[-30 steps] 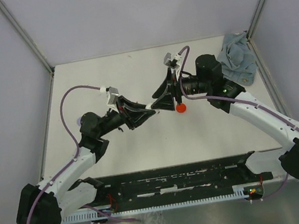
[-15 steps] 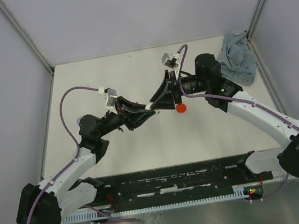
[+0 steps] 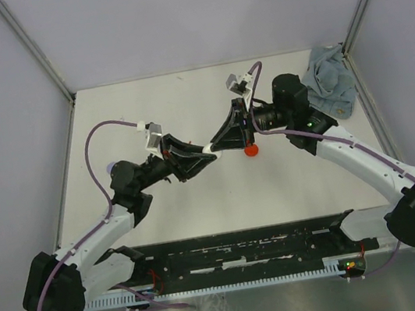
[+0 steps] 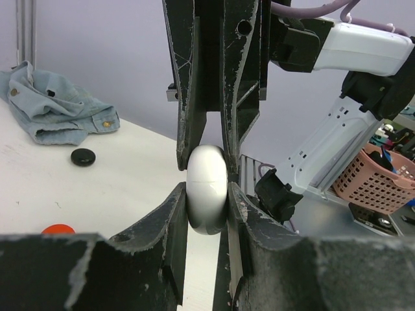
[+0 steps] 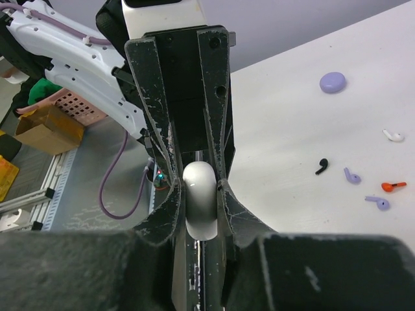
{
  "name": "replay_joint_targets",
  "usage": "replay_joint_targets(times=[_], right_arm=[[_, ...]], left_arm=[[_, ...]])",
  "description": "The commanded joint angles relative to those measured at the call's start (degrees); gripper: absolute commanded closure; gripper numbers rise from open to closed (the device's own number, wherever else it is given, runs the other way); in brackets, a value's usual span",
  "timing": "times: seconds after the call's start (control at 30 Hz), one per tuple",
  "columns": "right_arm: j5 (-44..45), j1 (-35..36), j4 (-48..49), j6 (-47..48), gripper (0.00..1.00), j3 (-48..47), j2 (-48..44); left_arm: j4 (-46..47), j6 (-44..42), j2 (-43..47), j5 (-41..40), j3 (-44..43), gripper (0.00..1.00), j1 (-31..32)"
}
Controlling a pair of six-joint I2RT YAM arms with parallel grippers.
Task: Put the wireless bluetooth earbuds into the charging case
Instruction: Adjust the charging case.
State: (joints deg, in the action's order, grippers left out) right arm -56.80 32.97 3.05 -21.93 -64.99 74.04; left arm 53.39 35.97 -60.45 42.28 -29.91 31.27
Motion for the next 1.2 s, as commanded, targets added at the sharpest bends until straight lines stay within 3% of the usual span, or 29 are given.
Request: replay_joint_targets(times=[0.0,0.2,0.5,0.6,0.73,0.87,1.0,1.17], right_arm=[[-3.0,0.1,2.0,0.6,0.86,-0.3,-1.6],[-2.3,0.0,-1.7,3.7,0.89,-1.3,-2.4],[-2.2,-0.2,-3.4,5.0,0.89,-1.7,-3.0],[-2.2,-0.2,-3.5,5.1,0.89,-1.7,-3.0],[-2.1,-0.3,-3.6,5.1,0.89,-1.6,-3.0],[-1.8,-0.3,-3.6,5.1,0.85,-1.6,-3.0],[-1.2,-0.3,-4.5,5.8,0.78,-1.8,-3.1],[-1.1,-0.2,-5.6,6.6,0.60,-1.9,-3.3]], left_arm=[[2.6,1.2,-0.1,-1.1,0.0,0.72,0.0],[-0.4,0.8,0.0,-0.8,0.3,0.56,0.0],[-1.1,0.9,0.5,-0.5,0.6,0.53,0.0],[-1.1,1.0,0.4,-0.2,0.5,0.59,0.0],[-1.1,1.0,0.1,0.5,0.4,0.79,0.0],[-0.8,1.0,0.1,1.3,0.2,0.91,0.0],[-0.3,0.7,0.4,1.8,0.2,0.97,0.2],[0.2,0.7,0.7,1.8,0.3,0.97,0.3]])
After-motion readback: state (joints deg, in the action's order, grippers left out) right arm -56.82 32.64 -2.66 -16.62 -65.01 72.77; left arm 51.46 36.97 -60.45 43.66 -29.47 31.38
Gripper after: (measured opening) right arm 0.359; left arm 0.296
